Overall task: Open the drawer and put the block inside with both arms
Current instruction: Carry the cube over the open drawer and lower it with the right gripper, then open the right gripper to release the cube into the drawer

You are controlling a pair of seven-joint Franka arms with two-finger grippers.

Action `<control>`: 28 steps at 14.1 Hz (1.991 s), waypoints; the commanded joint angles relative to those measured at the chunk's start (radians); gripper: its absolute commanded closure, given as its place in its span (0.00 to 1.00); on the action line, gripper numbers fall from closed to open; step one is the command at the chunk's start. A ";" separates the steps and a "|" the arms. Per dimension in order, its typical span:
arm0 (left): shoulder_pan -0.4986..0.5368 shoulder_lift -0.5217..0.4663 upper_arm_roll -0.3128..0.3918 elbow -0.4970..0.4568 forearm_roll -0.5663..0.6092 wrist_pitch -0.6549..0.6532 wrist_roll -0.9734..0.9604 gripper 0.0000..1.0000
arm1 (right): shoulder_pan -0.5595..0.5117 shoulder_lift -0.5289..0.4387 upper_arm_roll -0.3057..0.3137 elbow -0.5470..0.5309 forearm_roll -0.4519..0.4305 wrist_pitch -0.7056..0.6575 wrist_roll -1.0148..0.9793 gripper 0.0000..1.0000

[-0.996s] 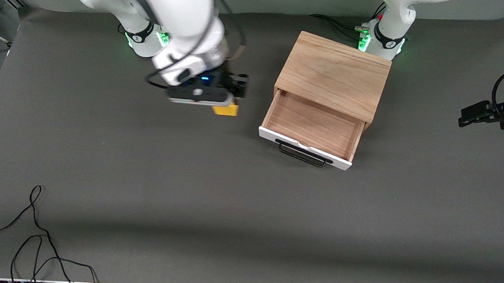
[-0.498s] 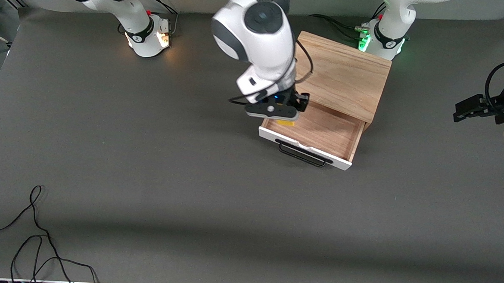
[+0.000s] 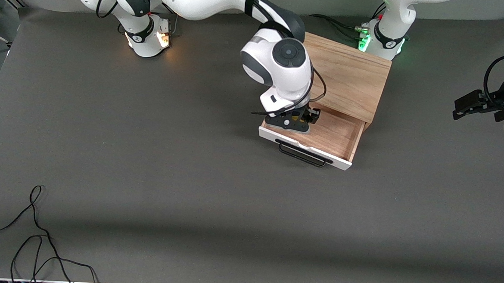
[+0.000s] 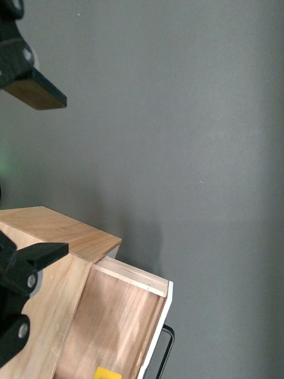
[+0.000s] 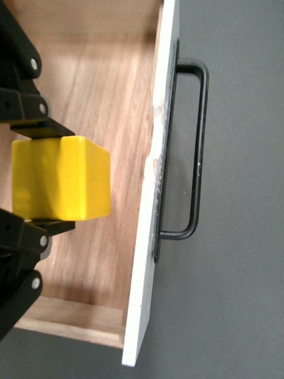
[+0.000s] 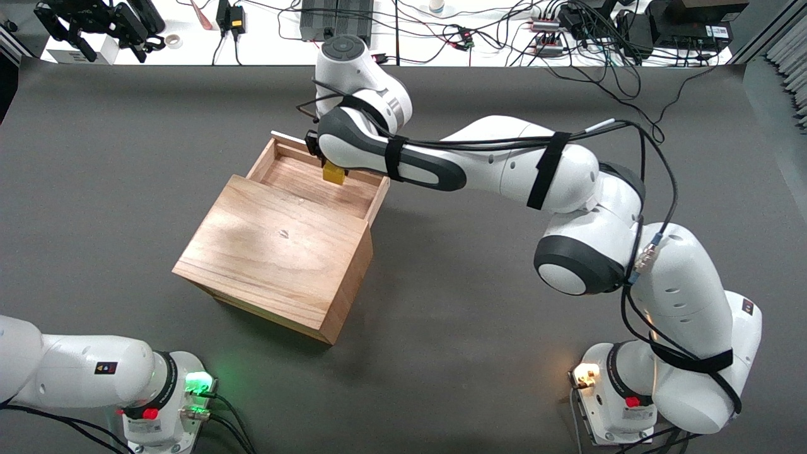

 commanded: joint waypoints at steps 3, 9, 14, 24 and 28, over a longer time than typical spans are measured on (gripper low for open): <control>-0.052 -0.028 0.015 -0.026 0.019 0.020 -0.006 0.00 | 0.016 0.039 0.004 0.043 0.015 -0.001 0.079 0.78; -0.059 -0.029 0.038 -0.021 0.019 0.024 -0.004 0.00 | 0.036 0.045 0.004 0.015 0.012 0.012 0.103 0.08; -0.056 -0.029 0.038 -0.021 0.019 0.010 0.031 0.00 | 0.045 0.030 -0.004 0.020 0.004 0.008 0.102 0.00; -0.065 -0.029 0.033 -0.024 0.020 0.006 0.040 0.00 | 0.002 -0.188 -0.125 0.014 -0.004 -0.136 -0.029 0.00; -0.065 -0.026 0.033 -0.024 0.020 0.004 0.042 0.00 | -0.131 -0.326 -0.132 -0.072 0.002 -0.175 -0.214 0.00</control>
